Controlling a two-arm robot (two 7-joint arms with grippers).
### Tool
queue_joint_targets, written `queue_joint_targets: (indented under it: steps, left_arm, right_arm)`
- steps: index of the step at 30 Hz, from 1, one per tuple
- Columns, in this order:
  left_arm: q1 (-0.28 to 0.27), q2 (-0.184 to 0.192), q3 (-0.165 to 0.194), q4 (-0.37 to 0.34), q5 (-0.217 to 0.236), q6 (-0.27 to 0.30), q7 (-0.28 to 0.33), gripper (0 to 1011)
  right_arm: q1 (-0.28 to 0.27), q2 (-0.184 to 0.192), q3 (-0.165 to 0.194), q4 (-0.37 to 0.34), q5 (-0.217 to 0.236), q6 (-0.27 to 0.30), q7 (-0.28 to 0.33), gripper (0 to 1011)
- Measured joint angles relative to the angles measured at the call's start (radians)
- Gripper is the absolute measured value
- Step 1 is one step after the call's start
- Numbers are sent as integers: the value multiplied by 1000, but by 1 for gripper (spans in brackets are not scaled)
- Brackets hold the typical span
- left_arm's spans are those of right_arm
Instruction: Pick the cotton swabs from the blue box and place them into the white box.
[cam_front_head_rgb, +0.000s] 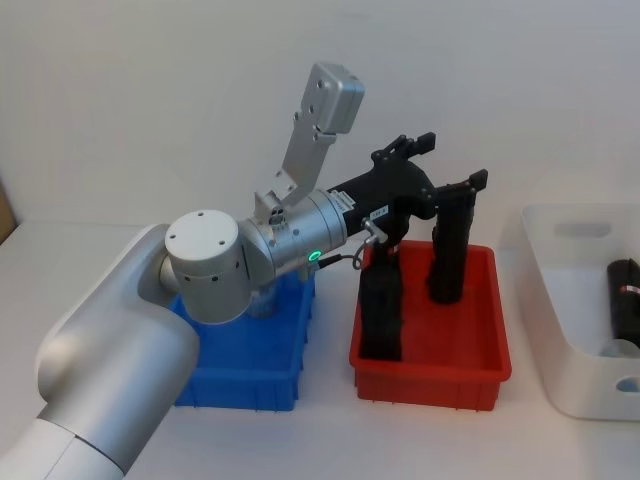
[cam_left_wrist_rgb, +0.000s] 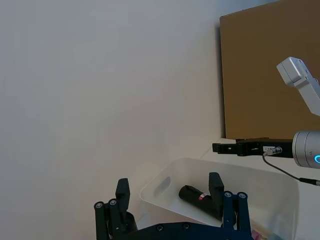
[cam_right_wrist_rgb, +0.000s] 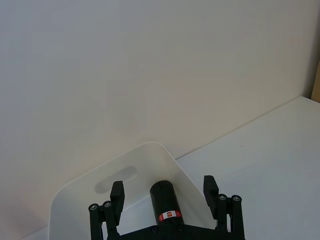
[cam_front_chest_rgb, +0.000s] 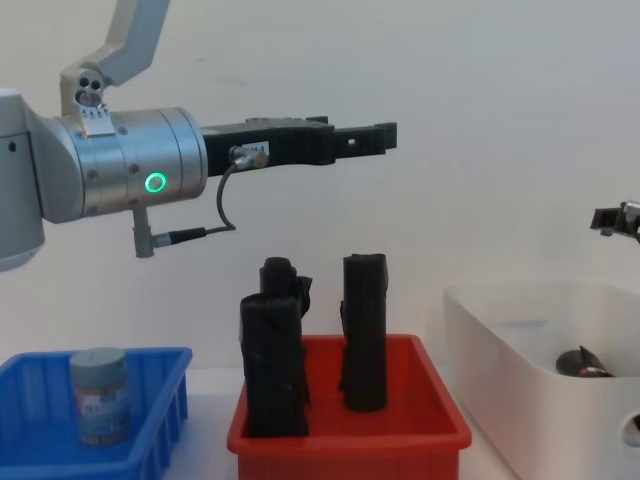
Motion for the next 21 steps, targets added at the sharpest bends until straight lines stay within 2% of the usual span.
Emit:
queue_joint_targets:
  steps: [15, 21]
  left_arm:
    - [0, 0, 0, 0, 0, 0, 0, 1004]
    - [0, 0, 0, 0, 0, 0, 0, 1004]
  right_arm:
    - [2, 1, 3, -3, 5, 3, 1, 1001]
    - [-5, -1, -1, -12, -2, -15, 23, 1002]
